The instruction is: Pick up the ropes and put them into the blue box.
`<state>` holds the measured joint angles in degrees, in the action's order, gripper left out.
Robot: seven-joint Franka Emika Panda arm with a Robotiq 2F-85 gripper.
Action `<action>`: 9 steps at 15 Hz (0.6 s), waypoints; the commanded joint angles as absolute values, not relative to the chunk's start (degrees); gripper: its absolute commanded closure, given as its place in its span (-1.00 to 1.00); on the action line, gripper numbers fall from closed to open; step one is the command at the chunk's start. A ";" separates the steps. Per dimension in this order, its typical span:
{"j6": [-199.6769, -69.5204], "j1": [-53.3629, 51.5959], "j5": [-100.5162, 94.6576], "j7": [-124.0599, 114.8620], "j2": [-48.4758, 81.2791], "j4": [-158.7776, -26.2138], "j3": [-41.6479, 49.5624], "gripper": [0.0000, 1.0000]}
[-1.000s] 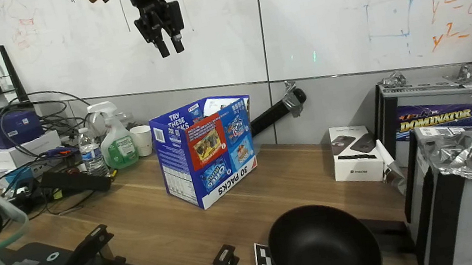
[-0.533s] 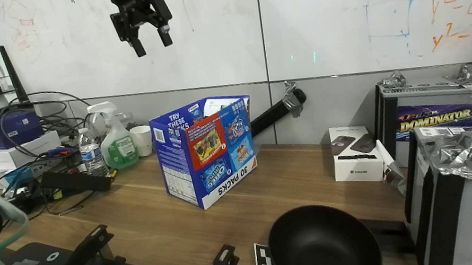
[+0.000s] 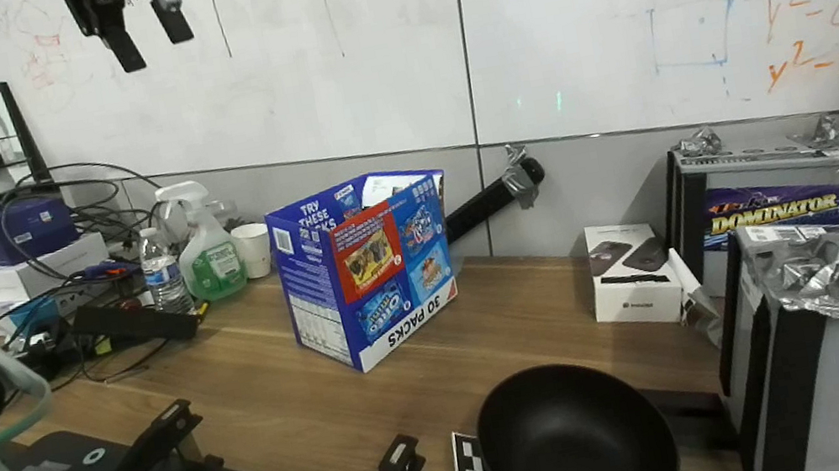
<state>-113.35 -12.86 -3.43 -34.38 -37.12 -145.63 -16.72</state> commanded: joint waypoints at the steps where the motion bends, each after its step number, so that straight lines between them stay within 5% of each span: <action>1: -111.28 -12.82 -2.99 -29.69 -46.32 -149.26 -16.91 -1.00; 9: -114.33 -10.45 -1.97 -21.13 -52.31 -154.49 -13.08 -1.00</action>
<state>-112.29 -12.12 -3.35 -23.67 -49.54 -152.25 -13.52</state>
